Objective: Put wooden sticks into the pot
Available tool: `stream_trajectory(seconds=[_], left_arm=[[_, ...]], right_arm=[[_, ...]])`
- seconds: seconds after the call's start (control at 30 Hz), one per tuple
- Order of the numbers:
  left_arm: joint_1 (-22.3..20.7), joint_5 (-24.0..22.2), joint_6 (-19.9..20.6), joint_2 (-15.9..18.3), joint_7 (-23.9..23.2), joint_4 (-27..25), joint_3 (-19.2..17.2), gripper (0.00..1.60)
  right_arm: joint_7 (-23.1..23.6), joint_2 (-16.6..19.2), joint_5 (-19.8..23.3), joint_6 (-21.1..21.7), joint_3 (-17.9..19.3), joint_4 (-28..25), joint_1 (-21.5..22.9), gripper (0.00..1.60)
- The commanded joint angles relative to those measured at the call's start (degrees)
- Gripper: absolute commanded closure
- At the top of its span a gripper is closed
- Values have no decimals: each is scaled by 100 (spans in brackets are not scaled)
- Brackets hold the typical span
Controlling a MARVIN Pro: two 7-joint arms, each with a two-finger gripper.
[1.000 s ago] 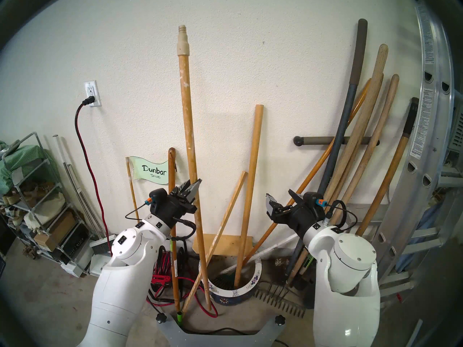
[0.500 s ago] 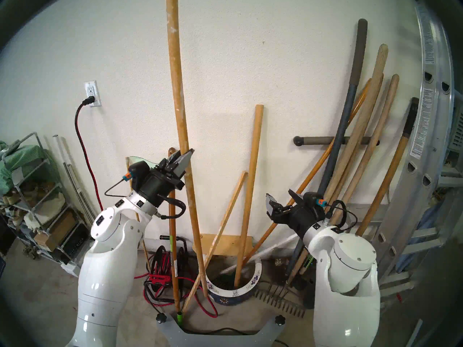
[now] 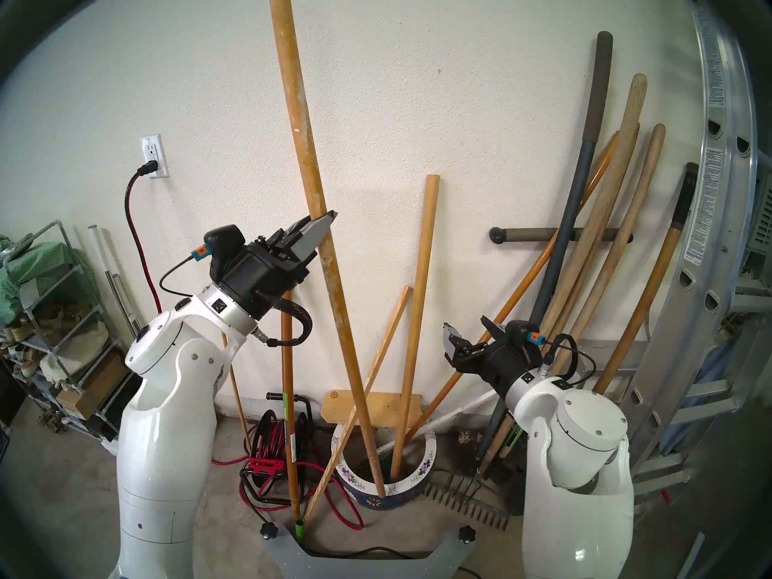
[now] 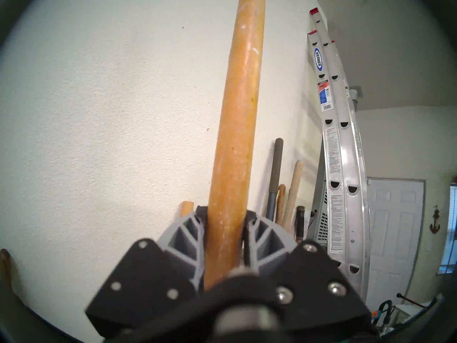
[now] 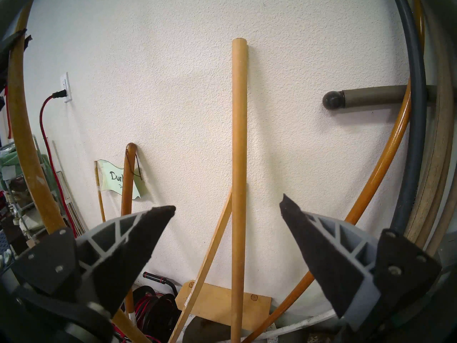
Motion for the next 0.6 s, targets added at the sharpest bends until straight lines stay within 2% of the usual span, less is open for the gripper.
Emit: stream_trajectory(seconds=[0.0,0.07,0.27,0.57], left_arm=[[-192,-190,713,87,491,-417,36,160],[-360,-165,1047,91,575,-453,23,160],[-643,-81,1389,227,672,-451,50,160],[-836,-85,1370,193,751,-360,137,160]], right_arm=[[4,15,-8,12,1,-5,1,0],[4,15,-8,13,1,-6,1,0],[4,15,-8,13,0,-6,1,0],[4,16,-8,14,0,-6,1,0]])
